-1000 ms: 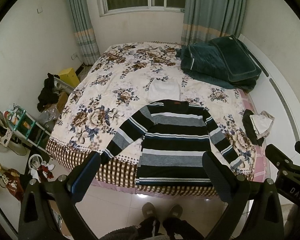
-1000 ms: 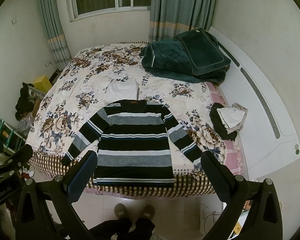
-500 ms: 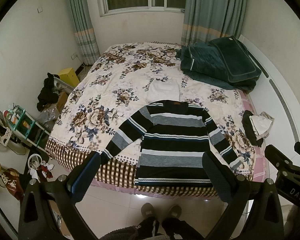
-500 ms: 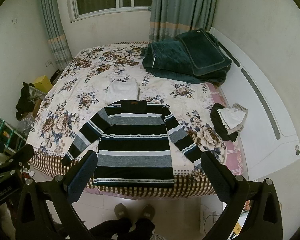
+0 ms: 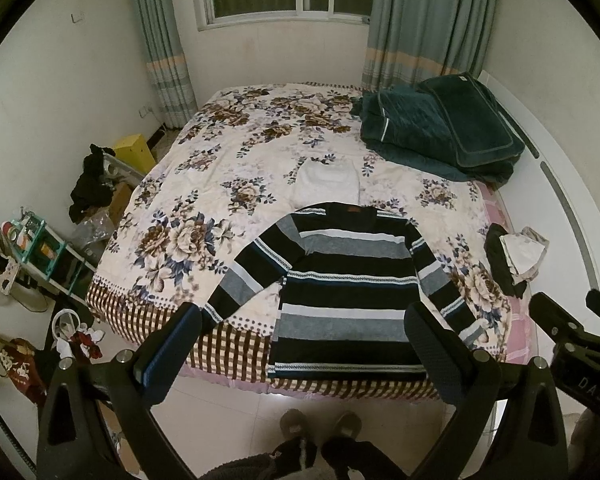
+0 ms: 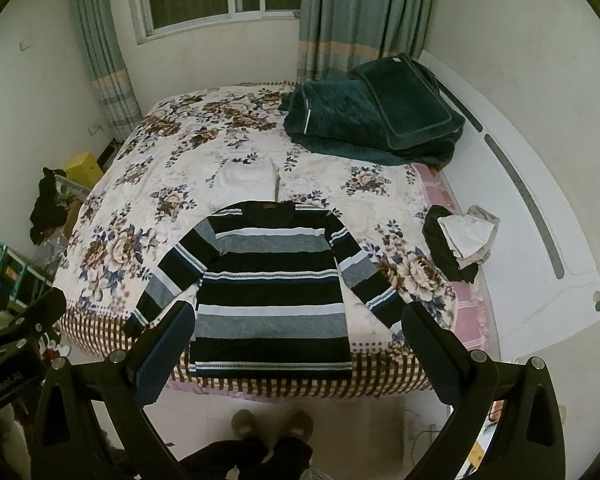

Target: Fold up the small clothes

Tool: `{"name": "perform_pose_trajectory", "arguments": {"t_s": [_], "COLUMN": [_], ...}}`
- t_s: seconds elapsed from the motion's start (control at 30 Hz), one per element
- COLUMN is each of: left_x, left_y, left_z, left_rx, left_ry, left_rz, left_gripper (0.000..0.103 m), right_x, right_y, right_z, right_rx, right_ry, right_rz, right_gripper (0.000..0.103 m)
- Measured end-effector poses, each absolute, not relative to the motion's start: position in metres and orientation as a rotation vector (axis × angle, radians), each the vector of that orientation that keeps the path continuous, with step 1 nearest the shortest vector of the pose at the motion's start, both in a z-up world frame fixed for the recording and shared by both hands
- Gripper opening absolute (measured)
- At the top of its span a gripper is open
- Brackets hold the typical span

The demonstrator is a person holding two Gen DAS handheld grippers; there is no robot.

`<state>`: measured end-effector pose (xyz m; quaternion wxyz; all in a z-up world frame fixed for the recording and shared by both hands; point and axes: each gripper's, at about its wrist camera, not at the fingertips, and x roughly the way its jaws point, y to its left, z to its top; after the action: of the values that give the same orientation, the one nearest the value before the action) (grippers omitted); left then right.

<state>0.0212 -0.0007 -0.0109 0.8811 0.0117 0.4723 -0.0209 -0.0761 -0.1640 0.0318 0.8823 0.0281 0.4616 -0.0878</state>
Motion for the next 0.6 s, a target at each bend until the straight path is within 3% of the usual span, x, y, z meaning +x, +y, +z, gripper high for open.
{"name": "perform_pose_trajectory", "arguments": {"t_s": [0.2, 0.33, 0.6], "left_x": [0.084, 0.138, 0.225], "left_y": [-0.008, -0.021, -0.065], "left_z": [-0.073, -0.142, -0.285], "left_rx": [0.098, 0.140, 0.233], "left_ry": [0.955, 0.995, 1.156], "left_rz": [0.030, 0.068, 0.168], "left_gripper": [0.103, 0.103, 0.103], "right_x": [-0.009, 0.014, 0.031], "right_y": [-0.214, -0.312, -0.526], "right_z": [-0.054, -0.133, -0.350], "right_rx": [0.257, 0.429, 0.810], "right_ry": [1.026, 1.112, 1.251], "right_rz": [-0.260, -0.421, -0.679], "right_gripper": [0.103, 0.103, 0.097]}}
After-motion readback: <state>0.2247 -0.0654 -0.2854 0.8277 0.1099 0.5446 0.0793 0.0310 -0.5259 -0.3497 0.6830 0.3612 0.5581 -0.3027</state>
